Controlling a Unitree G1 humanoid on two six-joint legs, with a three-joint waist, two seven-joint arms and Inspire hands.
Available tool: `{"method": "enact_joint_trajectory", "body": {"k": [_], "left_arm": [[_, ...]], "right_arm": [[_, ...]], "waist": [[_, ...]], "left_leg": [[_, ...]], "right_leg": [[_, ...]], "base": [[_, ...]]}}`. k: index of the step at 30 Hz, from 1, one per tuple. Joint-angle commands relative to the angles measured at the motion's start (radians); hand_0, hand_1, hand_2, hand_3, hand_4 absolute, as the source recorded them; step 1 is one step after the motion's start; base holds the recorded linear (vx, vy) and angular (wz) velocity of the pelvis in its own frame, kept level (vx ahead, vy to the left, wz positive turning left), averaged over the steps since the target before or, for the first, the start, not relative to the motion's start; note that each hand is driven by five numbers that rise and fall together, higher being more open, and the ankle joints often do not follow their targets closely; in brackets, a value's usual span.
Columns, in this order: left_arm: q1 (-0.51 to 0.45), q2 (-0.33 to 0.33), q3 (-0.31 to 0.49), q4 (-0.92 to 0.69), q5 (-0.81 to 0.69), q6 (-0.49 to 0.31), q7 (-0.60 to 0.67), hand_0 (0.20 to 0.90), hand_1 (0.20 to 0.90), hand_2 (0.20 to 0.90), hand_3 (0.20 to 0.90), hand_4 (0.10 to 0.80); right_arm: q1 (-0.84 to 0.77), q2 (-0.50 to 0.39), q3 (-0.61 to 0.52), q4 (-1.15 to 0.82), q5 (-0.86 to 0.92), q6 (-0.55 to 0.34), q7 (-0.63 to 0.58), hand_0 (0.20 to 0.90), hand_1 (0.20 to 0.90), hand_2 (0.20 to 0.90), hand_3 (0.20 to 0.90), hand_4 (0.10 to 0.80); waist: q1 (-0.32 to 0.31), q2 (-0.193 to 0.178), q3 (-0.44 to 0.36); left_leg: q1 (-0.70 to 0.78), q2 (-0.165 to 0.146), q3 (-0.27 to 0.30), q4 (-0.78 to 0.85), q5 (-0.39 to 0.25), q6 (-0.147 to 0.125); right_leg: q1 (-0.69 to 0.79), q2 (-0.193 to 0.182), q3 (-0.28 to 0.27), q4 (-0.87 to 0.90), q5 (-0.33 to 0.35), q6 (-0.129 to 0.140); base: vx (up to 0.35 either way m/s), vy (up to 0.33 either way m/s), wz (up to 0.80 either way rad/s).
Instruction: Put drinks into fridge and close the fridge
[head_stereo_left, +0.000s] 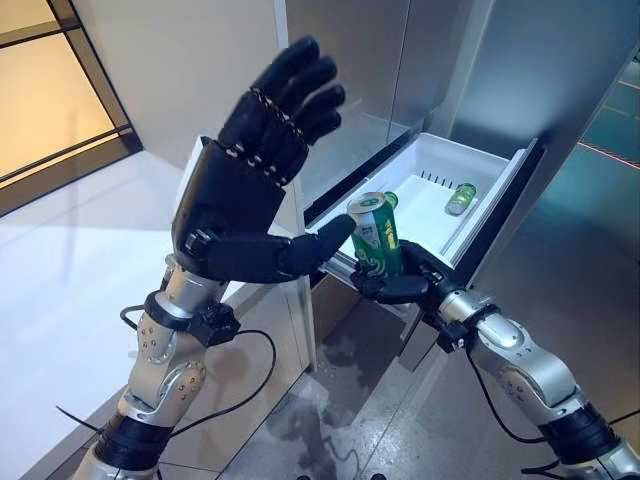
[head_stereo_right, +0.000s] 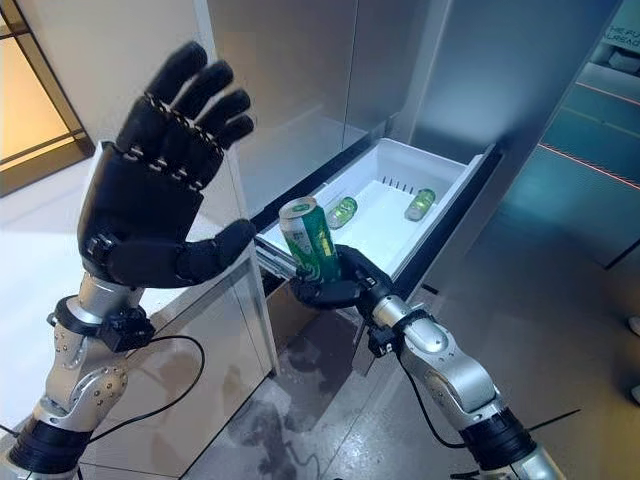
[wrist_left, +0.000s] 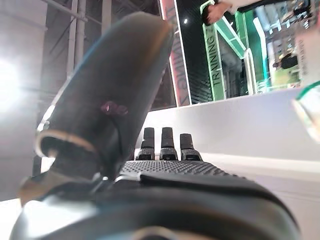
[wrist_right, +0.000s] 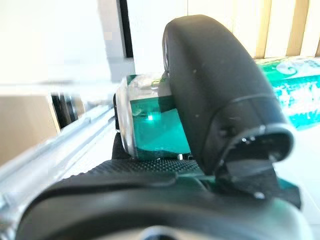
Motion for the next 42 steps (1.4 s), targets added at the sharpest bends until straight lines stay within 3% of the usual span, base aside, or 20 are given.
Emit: {"method": "enact_joint_trajectory", "body": {"k": [1,8,14,18,24,27,34,37,42], "left_arm": [[-0.127,-0.007,-0.001,0.072,0.008,0.046,0.047,0.900,0.900,0.900,0.900,0.800],[-0.107,-0.059,-0.081,0.188,-0.085,0.239,-0.028,0.900,0.900,0.900,0.900,0.800],[-0.004,-0.145,-0.194,0.270,-0.178,0.462,-0.160,0.900,0.900,0.900,0.900,0.800],[0.078,-0.132,-0.281,0.296,-0.181,0.529,-0.209,0.900,0.900,0.900,0.900,0.800],[0.177,-0.061,-0.407,0.362,-0.084,0.607,-0.243,0.900,0.900,0.900,0.900,0.800],[0.199,-0.050,-0.452,0.476,-0.011,0.622,-0.219,0.900,0.900,0.900,0.900,0.800],[0.245,-0.094,-0.469,0.870,0.155,0.501,-0.145,0.900,0.900,0.900,0.900,0.800],[0.242,-0.132,-0.417,1.017,0.195,0.422,-0.109,0.900,0.900,0.900,0.900,0.800],[0.210,-0.204,-0.231,1.214,0.171,0.409,0.006,0.900,0.900,0.900,0.900,0.800]], "right_arm": [[-0.329,0.025,-0.118,-0.024,-0.047,-0.156,-0.117,0.300,0.300,0.300,0.200,0.100],[-0.516,-0.057,-0.107,0.212,-0.085,-0.190,-0.251,0.300,0.300,0.300,0.200,0.100],[-0.692,-0.160,-0.061,0.491,-0.097,-0.197,-0.317,0.300,0.300,0.300,0.200,0.100],[-0.788,-0.224,-0.025,0.715,-0.096,-0.243,-0.296,0.300,0.300,0.300,0.200,0.100],[-0.867,-0.286,0.037,0.953,-0.159,-0.266,-0.282,0.300,0.300,0.300,0.200,0.100],[-0.884,-0.300,0.051,1.035,-0.196,-0.267,-0.269,0.300,0.300,0.300,0.200,0.100],[-0.906,-0.286,0.061,1.145,-0.315,-0.236,-0.238,0.300,0.300,0.300,0.200,0.100],[-0.919,-0.280,0.077,1.156,-0.354,-0.216,-0.233,0.300,0.300,0.300,0.200,0.100],[-0.907,-0.287,0.109,1.145,-0.445,-0.148,-0.157,0.300,0.300,0.300,0.200,0.100]], "waist": [[0.006,-0.017,-0.081],[0.031,-0.020,-0.077],[0.067,-0.020,-0.069],[0.098,-0.022,-0.058],[0.145,-0.005,-0.015],[0.157,0.006,0.005],[0.174,0.024,0.069],[0.181,0.029,0.107],[0.196,0.021,0.163]], "left_leg": [[0.003,-0.061,-0.084,0.037,-0.084,0.017],[0.000,-0.064,-0.101,0.049,-0.086,0.013],[-0.003,-0.061,-0.118,0.052,-0.079,0.005],[-0.007,-0.060,-0.135,0.054,-0.081,-0.003],[-0.056,-0.062,-0.165,0.081,-0.064,-0.012],[-0.089,-0.063,-0.176,0.095,-0.055,-0.014],[-0.164,-0.065,-0.196,0.130,-0.044,-0.017],[-0.201,-0.064,-0.199,0.143,-0.039,-0.016],[-0.256,-0.065,-0.204,0.161,-0.033,-0.015]], "right_leg": [[-0.012,0.039,-0.034,0.092,-0.093,0.010],[-0.003,0.040,-0.053,0.097,-0.099,0.005],[0.006,0.039,-0.080,0.102,-0.105,-0.001],[0.015,0.035,-0.103,0.106,-0.117,-0.002],[-0.008,0.024,-0.148,0.135,-0.125,-0.011],[-0.034,0.020,-0.163,0.151,-0.128,-0.017],[-0.097,0.022,-0.167,0.187,-0.141,-0.035],[-0.134,0.023,-0.169,0.202,-0.141,-0.042],[-0.185,0.020,-0.180,0.217,-0.137,-0.049]], "base": [[0.017,-0.002,0.04],[0.038,0.014,0.07],[0.079,0.019,0.16],[0.090,0.001,0.19],[0.036,-0.008,0.32],[0.016,-0.020,0.33],[0.013,-0.021,0.23],[-0.091,-0.021,0.10],[-0.067,-0.042,0.04]]}}
